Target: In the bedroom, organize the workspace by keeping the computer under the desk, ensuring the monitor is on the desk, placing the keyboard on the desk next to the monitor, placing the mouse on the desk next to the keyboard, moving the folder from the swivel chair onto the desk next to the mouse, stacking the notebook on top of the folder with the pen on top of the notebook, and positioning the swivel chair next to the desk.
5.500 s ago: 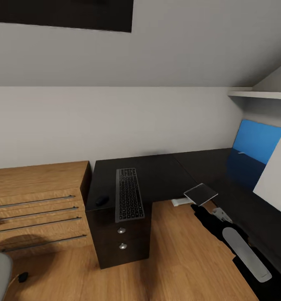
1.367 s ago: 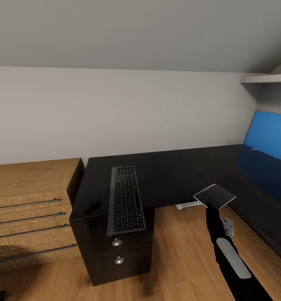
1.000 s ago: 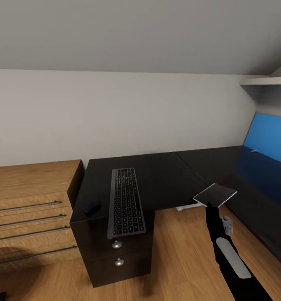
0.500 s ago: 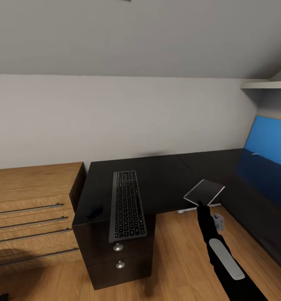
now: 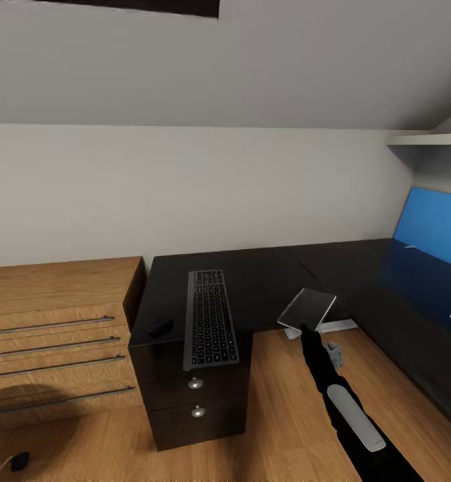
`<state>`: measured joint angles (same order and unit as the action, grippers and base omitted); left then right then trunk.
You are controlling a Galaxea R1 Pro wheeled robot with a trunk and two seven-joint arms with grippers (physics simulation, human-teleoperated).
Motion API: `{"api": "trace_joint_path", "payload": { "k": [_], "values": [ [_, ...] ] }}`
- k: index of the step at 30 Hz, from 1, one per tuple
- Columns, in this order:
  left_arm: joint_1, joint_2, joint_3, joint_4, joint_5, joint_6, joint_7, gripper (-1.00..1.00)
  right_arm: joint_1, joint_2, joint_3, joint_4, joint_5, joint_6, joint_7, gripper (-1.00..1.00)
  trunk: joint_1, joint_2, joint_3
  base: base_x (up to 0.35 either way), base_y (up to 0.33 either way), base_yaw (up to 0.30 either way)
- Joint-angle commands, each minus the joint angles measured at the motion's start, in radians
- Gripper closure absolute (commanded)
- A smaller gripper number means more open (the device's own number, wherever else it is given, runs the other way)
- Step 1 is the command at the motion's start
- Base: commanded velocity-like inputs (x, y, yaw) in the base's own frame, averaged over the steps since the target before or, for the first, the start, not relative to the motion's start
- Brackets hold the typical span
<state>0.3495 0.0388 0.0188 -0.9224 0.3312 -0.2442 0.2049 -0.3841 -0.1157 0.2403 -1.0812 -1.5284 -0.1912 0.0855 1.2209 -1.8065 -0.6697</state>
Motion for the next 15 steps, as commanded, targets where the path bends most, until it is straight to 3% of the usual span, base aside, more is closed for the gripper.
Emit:
{"api": "trace_joint_path", "payload": {
  "k": [1, 6, 11, 15],
  "values": [
    [0.0, 0.001, -0.002, -0.001, 0.008, -0.003, 0.002, -1.0, -0.001, -0.001, 0.005, 0.001, -0.014, 0.007, 0.005, 1.0, 0.0, 0.0, -0.001, -0.152, 0.0, 0.005],
    [0.0, 0.0, -0.002, -0.001, 0.008, -0.003, 0.002, -1.0, -0.001, 0.001, 0.006, 0.002, -0.072, 0.085, 0.004, 1.0, 0.0, 0.0, -0.001, -0.059, 0.0, 0.002],
    [0.0, 0.0, -0.002, -0.001, 0.008, -0.003, 0.002, -1.0, -0.001, 0.002, 0.007, 0.003, -0.189, 0.125, 0.005, 1.0, 0.0, 0.0, -0.001, -0.013, 0.0, 0.0],
    [0.0, 0.0, -0.002, -0.001, 0.008, -0.003, 0.002, -1.0, -0.001, 0.003, 0.009, 0.003, -0.247, 0.136, 0.007, 1.0, 0.0, 0.0, -0.001, -0.004, 0.0, 0.0]
  ]
}}
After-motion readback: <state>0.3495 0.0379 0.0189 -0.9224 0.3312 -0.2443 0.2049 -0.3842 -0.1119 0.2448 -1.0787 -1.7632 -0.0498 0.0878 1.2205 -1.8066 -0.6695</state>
